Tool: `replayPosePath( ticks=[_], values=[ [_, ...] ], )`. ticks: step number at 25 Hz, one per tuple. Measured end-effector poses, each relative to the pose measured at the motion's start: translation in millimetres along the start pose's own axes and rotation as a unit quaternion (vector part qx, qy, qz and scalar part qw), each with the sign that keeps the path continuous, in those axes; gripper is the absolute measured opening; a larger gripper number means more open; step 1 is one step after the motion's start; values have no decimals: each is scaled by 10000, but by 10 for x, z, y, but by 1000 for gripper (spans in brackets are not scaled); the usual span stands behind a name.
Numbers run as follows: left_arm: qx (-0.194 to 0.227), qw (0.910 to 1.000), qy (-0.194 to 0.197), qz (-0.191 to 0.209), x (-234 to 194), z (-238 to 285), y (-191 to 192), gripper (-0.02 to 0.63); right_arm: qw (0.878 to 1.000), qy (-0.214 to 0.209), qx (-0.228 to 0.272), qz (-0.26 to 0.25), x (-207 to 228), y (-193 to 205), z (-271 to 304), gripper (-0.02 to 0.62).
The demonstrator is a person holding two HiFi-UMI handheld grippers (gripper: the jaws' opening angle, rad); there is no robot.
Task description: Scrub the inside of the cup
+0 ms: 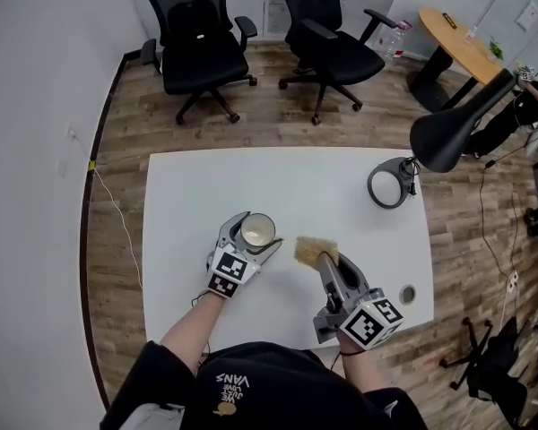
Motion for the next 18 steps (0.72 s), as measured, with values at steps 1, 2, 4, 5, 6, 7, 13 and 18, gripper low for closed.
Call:
replayPosePath(
  ticks=[1,2,4,5,6,7,13,18],
  values=[
    [7,10000,-15,-20,-12,13,28,411,10000,13,-11,17,14,14,4,78],
    [15,10000,-31,-30,-21,28,55,411,10000,18,-28,41,27,30,8,78],
    [15,10000,-51,-41,-40,63,98,411,9999,16,-80,86,46,55,21,78],
    [12,10000,-49,-54,-52,81,113,411,9999,14,-107,99,51,64,31,78],
    [14,10000,-43,-69,-63,97,126,411,9999,13,-130,109,56,70,42,78],
    [23,10000,-34,-79,-73,112,137,411,9998,14,-149,118,62,74,55,78],
    [118,9999,44,-118,-74,158,199,411,9997,-12,-216,109,123,104,92,78],
    [63,9999,57,-132,-53,194,249,411,9996,21,-258,118,149,69,99,78]
  ],
)
Point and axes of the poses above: the fingertips, and each gripper's own axes: z forward along the fingers, x to its right, y out of its underside, the point moved 10 cm from there along -z, backward along the fingers, and after that the axes turned 3 degrees about -z, right-handed, at the moved point
